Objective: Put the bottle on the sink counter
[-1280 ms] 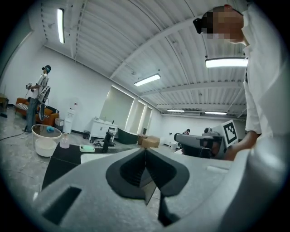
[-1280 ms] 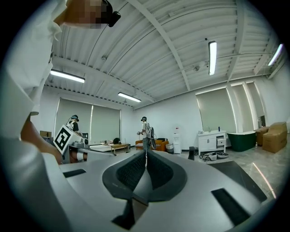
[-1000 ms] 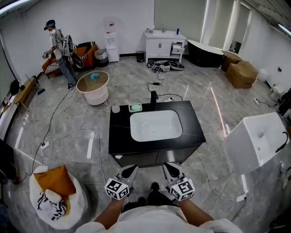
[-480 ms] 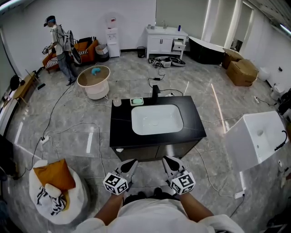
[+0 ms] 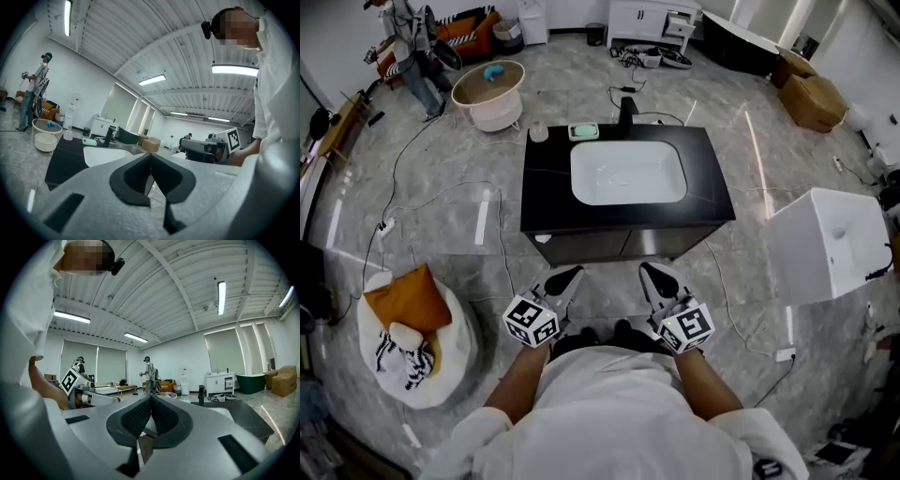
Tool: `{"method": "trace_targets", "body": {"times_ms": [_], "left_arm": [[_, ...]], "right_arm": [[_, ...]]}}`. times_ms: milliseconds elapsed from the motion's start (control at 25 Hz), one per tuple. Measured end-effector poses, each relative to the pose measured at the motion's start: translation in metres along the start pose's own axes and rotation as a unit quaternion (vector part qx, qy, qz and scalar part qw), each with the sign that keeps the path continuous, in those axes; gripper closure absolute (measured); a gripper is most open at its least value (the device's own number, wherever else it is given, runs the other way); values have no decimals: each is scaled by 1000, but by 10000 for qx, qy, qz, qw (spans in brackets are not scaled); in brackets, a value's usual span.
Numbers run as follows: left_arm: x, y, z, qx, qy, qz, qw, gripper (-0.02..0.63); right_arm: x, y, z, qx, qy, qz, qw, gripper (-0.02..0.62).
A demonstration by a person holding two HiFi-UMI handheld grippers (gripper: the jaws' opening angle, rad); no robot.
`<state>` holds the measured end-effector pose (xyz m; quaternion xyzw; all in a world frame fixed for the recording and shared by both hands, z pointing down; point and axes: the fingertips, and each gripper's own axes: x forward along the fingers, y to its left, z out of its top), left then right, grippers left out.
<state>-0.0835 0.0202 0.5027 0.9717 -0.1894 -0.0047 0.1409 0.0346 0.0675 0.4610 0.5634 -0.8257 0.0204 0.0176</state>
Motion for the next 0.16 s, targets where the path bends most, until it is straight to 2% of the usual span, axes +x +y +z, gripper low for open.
{"method": "trace_targets", "body": {"times_ms": [160], "left_arm": [[9,35,7,150,-228,128,9995,589]], "right_arm": [[30,-13,2,-344,-125,163,9992,580]]}}
